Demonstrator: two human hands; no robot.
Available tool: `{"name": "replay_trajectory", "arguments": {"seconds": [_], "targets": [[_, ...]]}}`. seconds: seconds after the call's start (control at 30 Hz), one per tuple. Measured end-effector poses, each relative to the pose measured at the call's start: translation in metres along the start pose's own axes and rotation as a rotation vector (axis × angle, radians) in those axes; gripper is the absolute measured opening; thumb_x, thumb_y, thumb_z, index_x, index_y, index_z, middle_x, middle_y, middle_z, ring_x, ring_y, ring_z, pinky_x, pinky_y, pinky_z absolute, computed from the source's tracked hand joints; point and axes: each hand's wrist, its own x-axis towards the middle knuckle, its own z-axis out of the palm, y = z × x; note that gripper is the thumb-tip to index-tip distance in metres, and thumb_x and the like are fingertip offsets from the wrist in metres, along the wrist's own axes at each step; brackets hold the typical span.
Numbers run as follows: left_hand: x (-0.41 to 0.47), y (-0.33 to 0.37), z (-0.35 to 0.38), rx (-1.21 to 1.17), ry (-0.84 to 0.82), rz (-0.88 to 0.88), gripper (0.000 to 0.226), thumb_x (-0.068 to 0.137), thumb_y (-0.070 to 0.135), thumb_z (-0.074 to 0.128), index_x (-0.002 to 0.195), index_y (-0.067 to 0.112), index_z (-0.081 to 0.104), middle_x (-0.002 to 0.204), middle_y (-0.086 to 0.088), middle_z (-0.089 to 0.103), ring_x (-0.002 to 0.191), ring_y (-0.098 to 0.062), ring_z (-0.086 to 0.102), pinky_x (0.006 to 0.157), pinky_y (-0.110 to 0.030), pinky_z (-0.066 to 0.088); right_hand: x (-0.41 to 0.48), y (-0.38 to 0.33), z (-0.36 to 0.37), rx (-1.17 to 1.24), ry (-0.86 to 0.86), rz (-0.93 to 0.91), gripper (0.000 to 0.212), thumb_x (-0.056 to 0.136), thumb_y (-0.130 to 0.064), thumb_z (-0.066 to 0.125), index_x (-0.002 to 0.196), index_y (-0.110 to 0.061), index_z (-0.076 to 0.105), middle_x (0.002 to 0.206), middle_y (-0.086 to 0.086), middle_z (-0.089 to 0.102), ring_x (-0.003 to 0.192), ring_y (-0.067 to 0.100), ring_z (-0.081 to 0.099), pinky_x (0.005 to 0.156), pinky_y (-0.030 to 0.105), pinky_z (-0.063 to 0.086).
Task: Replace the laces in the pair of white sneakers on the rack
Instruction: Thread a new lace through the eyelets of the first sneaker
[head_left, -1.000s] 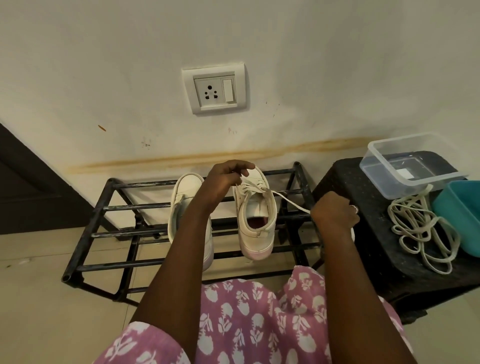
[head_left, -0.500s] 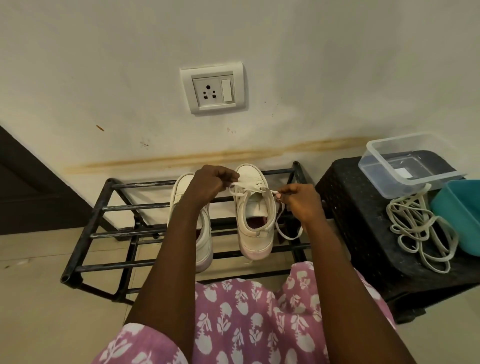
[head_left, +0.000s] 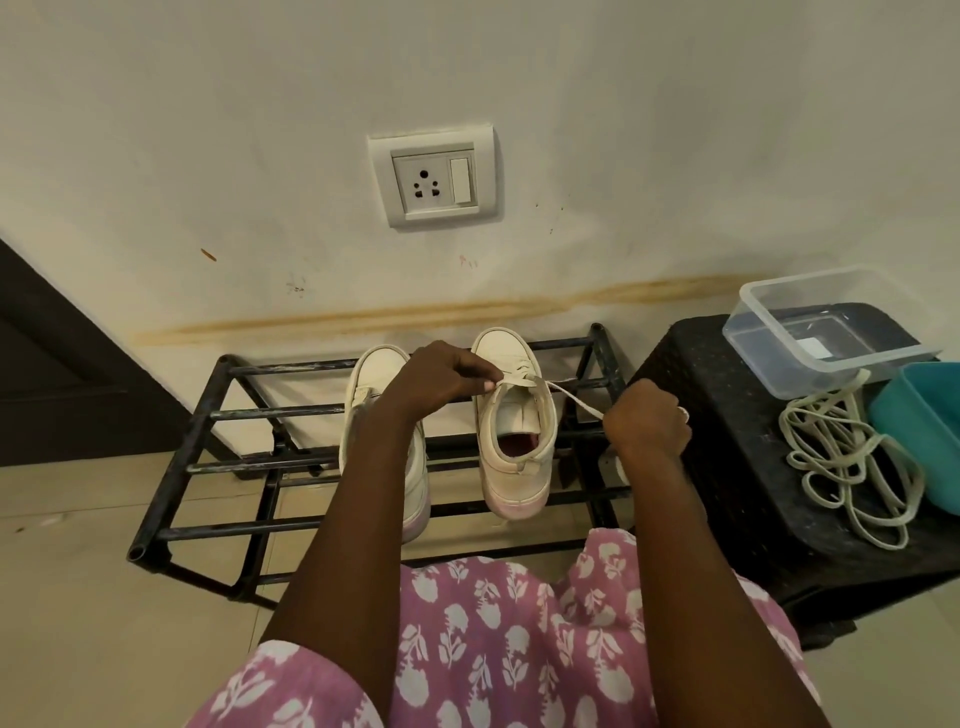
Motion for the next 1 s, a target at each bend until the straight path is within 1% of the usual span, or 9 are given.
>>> {"name": "replay_trajectory", "arguments": {"seconds": [0.13, 0.23, 0.37, 0.43, 0.57, 0.67, 0.8, 0.93, 1.0], "targets": [[0.002, 0.0, 0.005, 0.026, 0.017, 0.009, 0.023, 0.081, 0.006, 0.07, 0.103, 0.009, 0.073, 0.099, -0.007, 0.073, 0.094, -0.013, 0.066, 0.092, -0.029, 0.052, 0.004, -0.006, 0.003, 0.174, -0.19, -0.169, 0.024, 0.095, -0.015, 0.05, 0.109, -0.008, 0.067, 0.113, 0.014, 0.064, 0.104, 0.029, 0.058, 0.092, 0.041, 0.048], [0.004, 0.0, 0.007, 0.062, 0.013, 0.015, 0.023, 0.081, 0.006, 0.07, 0.103, 0.009, 0.073, 0.098, -0.006, 0.072, 0.09, -0.013, 0.065, 0.09, -0.029, 0.052, 0.001, -0.012, 0.001, 0.387, -0.241, -0.324, 0.025, 0.095, -0.014, 0.05, 0.115, -0.012, 0.066, 0.114, 0.01, 0.065, 0.098, 0.021, 0.057, 0.092, 0.036, 0.045], [0.006, 0.001, 0.01, 0.126, 0.019, 0.038, 0.019, 0.079, 0.009, 0.072, 0.097, 0.014, 0.074, 0.088, 0.003, 0.069, 0.076, -0.004, 0.061, 0.079, -0.021, 0.049, -0.007, -0.019, 0.003, 0.554, -0.279, -0.382, 0.021, 0.093, -0.008, 0.055, 0.108, -0.006, 0.069, 0.106, 0.011, 0.068, 0.094, 0.016, 0.057, 0.089, 0.031, 0.044], [0.007, 0.002, 0.01, 0.139, 0.016, 0.047, 0.013, 0.079, 0.01, 0.073, 0.091, 0.014, 0.073, 0.081, 0.008, 0.067, 0.074, 0.0, 0.06, 0.073, -0.017, 0.047, -0.009, -0.021, 0.004, 0.585, -0.269, -0.385, 0.021, 0.091, -0.005, 0.057, 0.107, -0.003, 0.069, 0.105, 0.012, 0.069, 0.095, 0.016, 0.059, 0.088, 0.029, 0.046], [0.006, 0.0, 0.011, 0.151, 0.067, 0.072, 0.012, 0.077, 0.01, 0.074, 0.089, 0.01, 0.074, 0.08, 0.001, 0.07, 0.073, -0.002, 0.06, 0.078, -0.022, 0.049, -0.008, -0.02, 0.004, 0.677, -0.241, -0.353, 0.02, 0.087, -0.003, 0.062, 0.105, -0.001, 0.069, 0.102, 0.012, 0.069, 0.09, 0.012, 0.058, 0.078, 0.019, 0.044], [0.005, 0.0, 0.014, 0.277, 0.174, 0.165, 0.011, 0.074, 0.011, 0.075, 0.085, 0.011, 0.075, 0.082, -0.003, 0.073, 0.072, -0.007, 0.062, 0.075, -0.026, 0.052, -0.009, -0.021, 0.003, 0.755, -0.264, -0.316, 0.02, 0.085, 0.001, 0.063, 0.104, 0.003, 0.069, 0.099, 0.01, 0.066, 0.083, 0.009, 0.058, 0.059, 0.004, 0.042], [0.004, 0.001, 0.02, 0.401, 0.28, 0.261, 0.01, 0.073, 0.017, 0.073, 0.082, 0.013, 0.075, 0.077, -0.001, 0.073, 0.069, -0.008, 0.062, 0.067, -0.022, 0.047, -0.01, -0.023, -0.001, 0.895, -0.289, -0.253, 0.019, 0.083, 0.01, 0.059, 0.099, 0.008, 0.068, 0.093, 0.014, 0.066, 0.079, 0.011, 0.059, 0.058, 0.006, 0.046], [0.005, 0.002, 0.023, 0.299, 0.195, 0.252, 0.014, 0.078, 0.008, 0.066, 0.09, 0.01, 0.074, 0.08, 0.001, 0.066, 0.066, 0.0, 0.051, 0.064, -0.01, 0.036, -0.009, -0.023, -0.004, 0.986, -0.321, -0.189, 0.02, 0.084, 0.012, 0.055, 0.1, 0.01, 0.067, 0.094, 0.015, 0.066, 0.072, 0.006, 0.057, 0.052, 0.001, 0.045], [0.005, 0.003, 0.024, 0.286, 0.149, 0.25, 0.02, 0.083, 0.005, 0.062, 0.099, 0.01, 0.074, 0.085, 0.004, 0.06, 0.072, 0.0, 0.048, 0.064, -0.007, 0.032, -0.007, -0.022, -0.001, 0.947, -0.305, -0.152, 0.019, 0.085, 0.01, 0.056, 0.101, 0.01, 0.067, 0.095, 0.015, 0.066, 0.073, 0.007, 0.057, 0.053, 0.003, 0.044]]}}
